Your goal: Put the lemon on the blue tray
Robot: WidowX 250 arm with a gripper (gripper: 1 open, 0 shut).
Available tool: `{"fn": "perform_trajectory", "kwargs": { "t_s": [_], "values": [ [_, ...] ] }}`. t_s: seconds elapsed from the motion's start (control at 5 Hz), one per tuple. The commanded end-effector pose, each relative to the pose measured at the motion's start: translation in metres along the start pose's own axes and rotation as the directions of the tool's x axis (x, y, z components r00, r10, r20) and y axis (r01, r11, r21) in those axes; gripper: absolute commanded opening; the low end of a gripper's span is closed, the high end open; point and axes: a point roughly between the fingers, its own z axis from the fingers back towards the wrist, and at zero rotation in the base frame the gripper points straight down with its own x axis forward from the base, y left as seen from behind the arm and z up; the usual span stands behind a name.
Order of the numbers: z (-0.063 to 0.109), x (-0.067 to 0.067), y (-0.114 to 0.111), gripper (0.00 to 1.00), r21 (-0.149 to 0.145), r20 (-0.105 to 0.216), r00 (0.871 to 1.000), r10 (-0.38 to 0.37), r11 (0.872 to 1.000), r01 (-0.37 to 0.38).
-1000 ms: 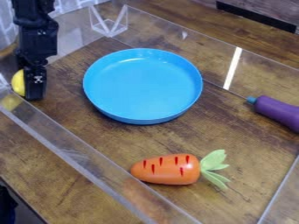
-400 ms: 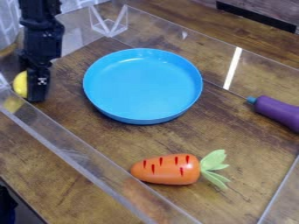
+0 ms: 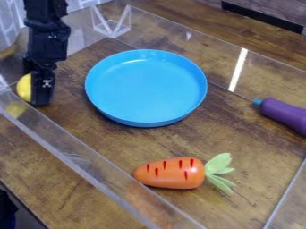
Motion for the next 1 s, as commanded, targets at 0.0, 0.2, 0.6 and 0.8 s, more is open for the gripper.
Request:
{"fn": "perform_trajectory", "kwargs": {
  "t_s": [0.0,0.2,0.6,0.8],
  "values": [
    [0.023,0.007,0.004,0.00,0.058,0.036,0.999,-0.010,0.998,0.008],
    [0.025,0.008,0.004,0.00,0.060,0.032,0.999,-0.012,0.998,0.010],
    [0.032,0.011,0.002,0.00,0.065,0.024,1.000,-0.015,0.998,0.013],
    [0.038,0.013,-0.001,0.00,0.072,0.020,1.000,-0.017,0.997,0.015]
  ]
}}
